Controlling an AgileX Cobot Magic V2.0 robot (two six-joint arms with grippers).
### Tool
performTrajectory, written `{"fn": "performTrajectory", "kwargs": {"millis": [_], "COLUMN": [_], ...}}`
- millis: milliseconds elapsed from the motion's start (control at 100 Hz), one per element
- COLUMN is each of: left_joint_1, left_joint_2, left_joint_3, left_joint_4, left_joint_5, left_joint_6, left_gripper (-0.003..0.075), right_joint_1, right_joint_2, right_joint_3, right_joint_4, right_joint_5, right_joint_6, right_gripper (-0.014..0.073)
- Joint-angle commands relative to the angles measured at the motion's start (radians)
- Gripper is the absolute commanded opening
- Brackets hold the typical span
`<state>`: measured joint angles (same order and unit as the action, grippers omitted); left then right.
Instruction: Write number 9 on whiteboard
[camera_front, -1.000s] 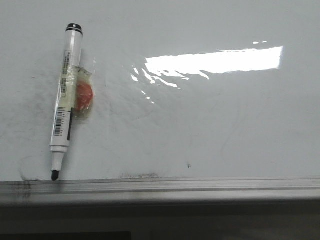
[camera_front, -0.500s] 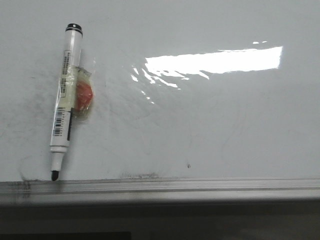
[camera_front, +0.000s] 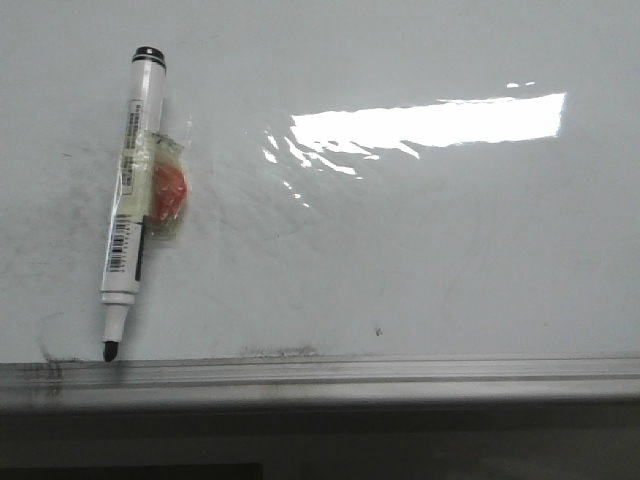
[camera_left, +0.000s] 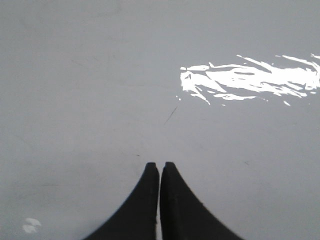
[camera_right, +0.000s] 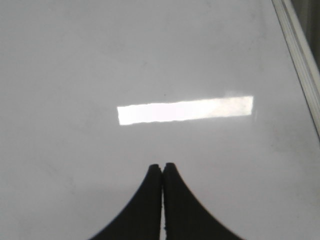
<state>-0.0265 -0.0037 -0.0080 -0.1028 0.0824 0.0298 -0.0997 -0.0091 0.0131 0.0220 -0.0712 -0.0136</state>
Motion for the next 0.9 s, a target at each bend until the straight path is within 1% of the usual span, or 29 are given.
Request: {"fn": "performTrajectory", "kwargs": {"millis": [0,60,140,210,290,340,390,450,480,520,550,600,620,650,690,740,800,890], "left_joint_1": [0.002,-0.002,-0.002,-0.002,-0.002,-0.002,-0.002,-0.002,-0.002,-0.002,-0.002,-0.002,-0.002,-0.002,-0.002,-0.002,-0.002,-0.025], "left_joint_2": [-0.028,-0.026,-0.004,0.03,0.066,0.08,0.09,0.101,0.104,0.107,0.107,0.107,0.107,0.107,0.107,0.107,0.107,0.108], "left_joint_3": [-0.01,-0.068,-0.152,-0.217,-0.271,-0.284,-0.286,-0.286,-0.284,-0.278,-0.274,-0.262,-0.257,-0.249,-0.233,-0.222,-0.22,-0.22], "left_joint_4": [-0.064,-0.068,-0.068,-0.068,-0.093,-0.103,-0.099,-0.099,-0.099,-0.099,-0.099,-0.099,-0.099,-0.11,-0.154,-0.194,-0.192,-0.192], "left_joint_5": [-0.082,-0.035,0.073,0.136,0.153,0.154,0.135,0.133,0.133,0.133,0.133,0.112,0.1,0.079,0.021,-0.01,-0.014,-0.01], "left_joint_6": [0.0,0.0,0.008,0.008,0.008,0.008,0.008,0.008,0.008,0.008,0.008,0.008,0.008,0.008,0.008,0.008,0.014,0.101], "left_gripper": [-0.0021,-0.0021,-0.0021,-0.002,-0.002,-0.002,-0.002,-0.001,0.001,0.0064,0.0113,0.0232,0.0262,0.033,0.0386,0.0414,0.0408,0.0407], "right_joint_1": [0.007,0.025,0.052,0.071,0.081,0.082,0.082,0.082,0.082,0.082,0.082,0.082,0.082,0.082,0.082,0.082,0.082,0.082], "right_joint_2": [-0.023,-0.021,0.006,0.061,0.146,0.192,0.231,0.266,0.282,0.296,0.308,0.322,0.326,0.331,0.336,0.337,0.337,0.337], "right_joint_3": [-0.007,-0.032,-0.084,-0.137,-0.203,-0.237,-0.263,-0.268,-0.268,-0.268,-0.268,-0.268,-0.268,-0.268,-0.268,-0.268,-0.268,-0.268], "right_joint_4": [0.004,0.004,0.004,0.004,0.009,0.044,0.074,0.074,0.074,0.074,0.074,0.074,0.074,0.074,0.074,0.074,0.074,0.074], "right_joint_5": [-0.02,0.046,0.123,0.204,0.304,0.346,0.366,0.355,0.346,0.336,0.333,0.331,0.331,0.331,0.331,0.331,0.331,0.331], "right_joint_6": [0.014,0.05,0.052,0.052,0.052,0.052,0.052,0.052,0.052,0.052,0.052,0.052,0.052,0.052,0.052,0.052,0.052,0.052], "right_gripper": [-0.0063,-0.0063,-0.0063,-0.0063,-0.0063,-0.0063,-0.0063,-0.0063,-0.0063,-0.0063,-0.0063,-0.0063,-0.0063,-0.0063,-0.0063,-0.0063,-0.0063,-0.0063]}}
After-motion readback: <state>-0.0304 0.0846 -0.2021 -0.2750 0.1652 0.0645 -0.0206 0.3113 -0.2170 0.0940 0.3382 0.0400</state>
